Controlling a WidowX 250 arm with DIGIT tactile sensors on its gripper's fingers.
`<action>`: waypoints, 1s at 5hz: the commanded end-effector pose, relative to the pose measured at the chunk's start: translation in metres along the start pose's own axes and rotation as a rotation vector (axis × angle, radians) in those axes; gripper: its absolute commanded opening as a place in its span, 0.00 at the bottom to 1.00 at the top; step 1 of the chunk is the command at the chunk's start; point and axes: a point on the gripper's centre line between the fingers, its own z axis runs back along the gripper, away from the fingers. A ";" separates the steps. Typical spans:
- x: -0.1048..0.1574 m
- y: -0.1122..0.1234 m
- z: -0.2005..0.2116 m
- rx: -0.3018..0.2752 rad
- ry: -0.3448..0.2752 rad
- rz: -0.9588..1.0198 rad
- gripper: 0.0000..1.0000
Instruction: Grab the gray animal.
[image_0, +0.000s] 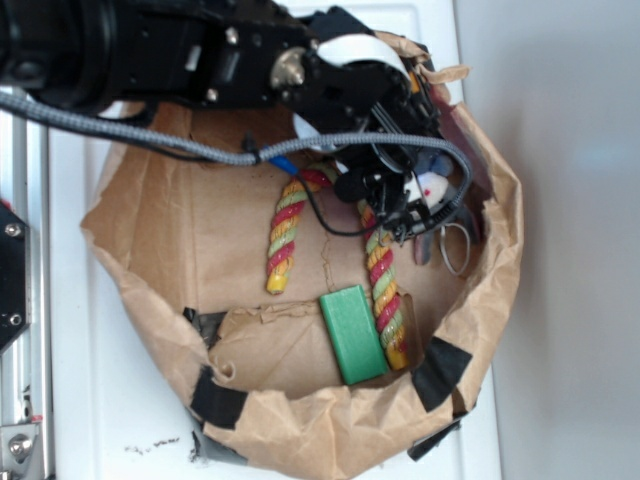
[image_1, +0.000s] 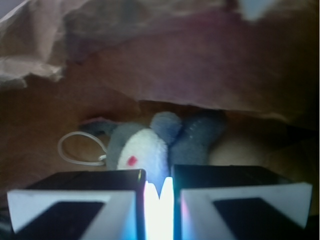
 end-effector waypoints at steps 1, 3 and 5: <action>0.017 0.003 0.018 0.004 -0.045 -0.053 1.00; 0.017 -0.002 0.016 0.001 -0.032 -0.056 1.00; 0.023 -0.016 -0.001 0.026 -0.020 -0.040 1.00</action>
